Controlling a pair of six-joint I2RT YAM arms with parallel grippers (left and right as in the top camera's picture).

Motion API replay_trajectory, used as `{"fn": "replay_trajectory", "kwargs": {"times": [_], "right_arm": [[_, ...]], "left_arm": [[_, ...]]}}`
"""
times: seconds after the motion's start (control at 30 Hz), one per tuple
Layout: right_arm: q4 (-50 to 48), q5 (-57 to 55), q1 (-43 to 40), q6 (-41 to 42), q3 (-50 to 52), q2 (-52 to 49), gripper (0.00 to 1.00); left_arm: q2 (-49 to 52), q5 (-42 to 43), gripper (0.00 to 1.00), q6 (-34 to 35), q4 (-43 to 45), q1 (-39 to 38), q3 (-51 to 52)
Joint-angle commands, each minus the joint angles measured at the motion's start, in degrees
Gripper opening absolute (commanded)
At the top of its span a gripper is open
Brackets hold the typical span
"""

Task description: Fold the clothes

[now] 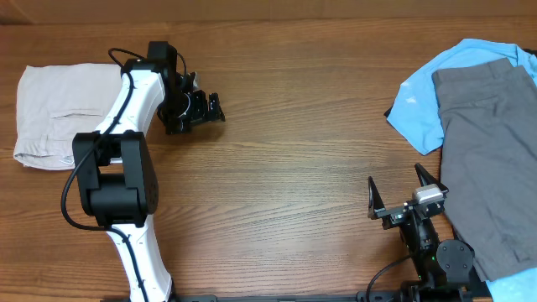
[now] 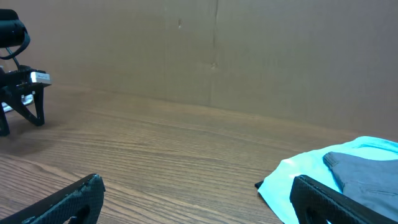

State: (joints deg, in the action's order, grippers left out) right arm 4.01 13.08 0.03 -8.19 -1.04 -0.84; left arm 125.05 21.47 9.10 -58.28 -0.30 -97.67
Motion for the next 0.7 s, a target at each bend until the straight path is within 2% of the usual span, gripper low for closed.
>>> {"fn": "replay_trajectory", "kwargs": {"times": [0.0, 0.07, 0.67], "right_arm": [[-0.2, -3.0, -0.2, 2.0, 0.6, 0.7, 1.00], [0.2, -6.2, -0.2, 5.2, 0.6, 0.7, 1.00], [0.2, -6.0, -0.2, 5.2, 0.6, 0.7, 1.00]], "left_arm": [[0.7, 0.6, 1.00, 1.0, 0.1, -0.1, -0.9], [0.7, 0.6, 1.00, 1.0, 0.1, -0.1, -0.9], [0.7, 0.6, 1.00, 1.0, 0.1, -0.1, -0.9]]}}
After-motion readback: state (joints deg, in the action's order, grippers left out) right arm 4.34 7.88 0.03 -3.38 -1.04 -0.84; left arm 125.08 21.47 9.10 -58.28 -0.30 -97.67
